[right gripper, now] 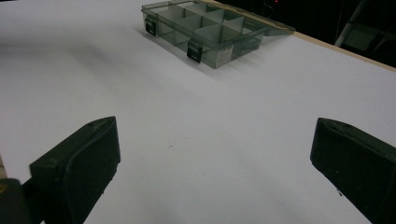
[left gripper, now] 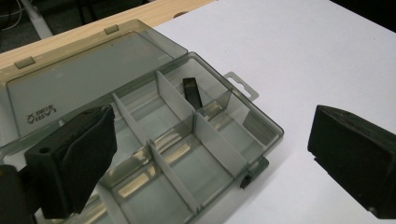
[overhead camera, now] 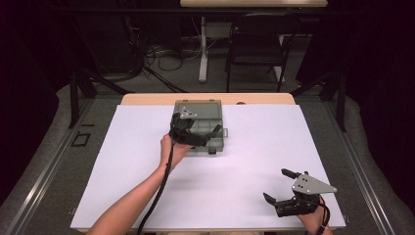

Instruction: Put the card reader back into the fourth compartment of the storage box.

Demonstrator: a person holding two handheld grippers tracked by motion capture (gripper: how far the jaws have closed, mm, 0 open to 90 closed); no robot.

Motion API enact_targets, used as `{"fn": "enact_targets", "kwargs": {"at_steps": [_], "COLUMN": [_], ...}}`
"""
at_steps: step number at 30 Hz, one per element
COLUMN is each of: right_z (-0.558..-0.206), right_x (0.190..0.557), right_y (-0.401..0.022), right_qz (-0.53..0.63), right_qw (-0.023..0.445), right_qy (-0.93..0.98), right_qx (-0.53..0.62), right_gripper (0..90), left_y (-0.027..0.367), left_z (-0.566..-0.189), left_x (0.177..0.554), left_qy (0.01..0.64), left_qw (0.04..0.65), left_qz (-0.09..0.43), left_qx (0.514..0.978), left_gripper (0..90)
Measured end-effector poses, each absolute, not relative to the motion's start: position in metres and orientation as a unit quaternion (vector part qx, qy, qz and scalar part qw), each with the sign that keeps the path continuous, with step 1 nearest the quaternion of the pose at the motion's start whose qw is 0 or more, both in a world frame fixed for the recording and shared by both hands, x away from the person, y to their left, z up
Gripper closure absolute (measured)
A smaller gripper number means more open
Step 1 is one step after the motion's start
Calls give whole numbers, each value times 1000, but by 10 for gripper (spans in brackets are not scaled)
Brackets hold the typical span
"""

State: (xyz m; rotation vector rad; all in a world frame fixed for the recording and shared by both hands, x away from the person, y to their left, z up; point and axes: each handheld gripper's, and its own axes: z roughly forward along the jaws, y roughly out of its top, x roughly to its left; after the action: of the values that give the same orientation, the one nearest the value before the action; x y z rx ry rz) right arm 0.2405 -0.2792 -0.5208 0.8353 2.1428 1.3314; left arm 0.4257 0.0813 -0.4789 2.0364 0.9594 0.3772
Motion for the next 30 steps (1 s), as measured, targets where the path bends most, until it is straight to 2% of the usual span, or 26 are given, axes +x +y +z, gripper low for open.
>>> {"fn": "enact_targets", "kwargs": {"at_steps": [21,30], "right_z": [-521,-520], "right_x": [241,240], "right_y": [-278,-279], "right_qz": [486,487], "right_qw": [239,239], "right_qy": [784,783], "right_qx": [305,305], "right_gripper": [10,11], "left_y": [134,154], "left_z": [-464,-472], "left_x": [351,324], "left_qy": [354,361], "left_qw": [446,453], "left_qz": [177,185], "left_qx": [803,794], "left_gripper": [2,2]}}
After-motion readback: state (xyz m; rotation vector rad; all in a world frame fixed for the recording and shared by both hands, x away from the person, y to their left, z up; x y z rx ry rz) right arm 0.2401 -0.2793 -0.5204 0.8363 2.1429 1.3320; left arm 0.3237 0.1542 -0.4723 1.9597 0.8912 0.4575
